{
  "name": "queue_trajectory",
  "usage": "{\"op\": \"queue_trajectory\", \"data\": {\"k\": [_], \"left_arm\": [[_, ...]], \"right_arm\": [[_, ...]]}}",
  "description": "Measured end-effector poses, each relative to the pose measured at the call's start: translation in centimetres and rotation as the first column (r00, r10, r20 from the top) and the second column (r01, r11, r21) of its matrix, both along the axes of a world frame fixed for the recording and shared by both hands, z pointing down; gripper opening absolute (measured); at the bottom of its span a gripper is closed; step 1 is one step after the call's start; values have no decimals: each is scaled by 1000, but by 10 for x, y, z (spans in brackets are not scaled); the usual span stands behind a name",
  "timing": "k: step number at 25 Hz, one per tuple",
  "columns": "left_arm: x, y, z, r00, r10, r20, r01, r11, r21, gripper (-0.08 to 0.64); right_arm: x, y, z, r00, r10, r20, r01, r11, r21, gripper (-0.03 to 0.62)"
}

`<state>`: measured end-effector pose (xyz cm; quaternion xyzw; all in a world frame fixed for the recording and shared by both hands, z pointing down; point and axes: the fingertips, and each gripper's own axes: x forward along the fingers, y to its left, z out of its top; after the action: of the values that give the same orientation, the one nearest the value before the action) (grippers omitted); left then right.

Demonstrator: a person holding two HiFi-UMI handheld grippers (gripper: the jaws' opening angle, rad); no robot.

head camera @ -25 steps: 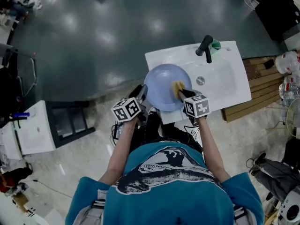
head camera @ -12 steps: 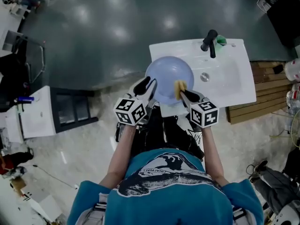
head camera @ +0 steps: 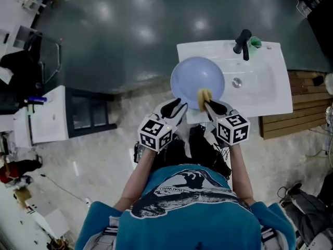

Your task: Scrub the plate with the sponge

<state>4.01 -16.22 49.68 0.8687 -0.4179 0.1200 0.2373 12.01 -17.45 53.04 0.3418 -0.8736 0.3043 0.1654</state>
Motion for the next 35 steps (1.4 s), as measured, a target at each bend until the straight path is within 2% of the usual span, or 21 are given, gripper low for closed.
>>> {"op": "queue_trajectory", "data": {"k": [9, 14, 18, 22, 35], "left_arm": [[-23, 48, 0, 999, 33, -28, -34, 999, -6, 111], [-53, 83, -3, 999, 37, -31, -37, 999, 12, 66], [-66, 114, -1, 998, 65, -8, -65, 998, 13, 57], [-78, 143, -1, 997, 77, -19, -77, 997, 17, 37], [-88, 190, -4, 991, 131, -31, -131, 991, 25, 13]], "right_arm": [[-15, 35, -8, 998, 68, 9, -68, 998, 17, 34], [-42, 74, -13, 996, 92, 10, -92, 995, 29, 34], [-57, 108, -18, 994, 105, 9, -105, 994, 41, 34], [-70, 139, -20, 992, 128, 13, -129, 990, 52, 34], [-89, 192, -21, 990, 138, -4, -137, 988, 69, 32]]}}
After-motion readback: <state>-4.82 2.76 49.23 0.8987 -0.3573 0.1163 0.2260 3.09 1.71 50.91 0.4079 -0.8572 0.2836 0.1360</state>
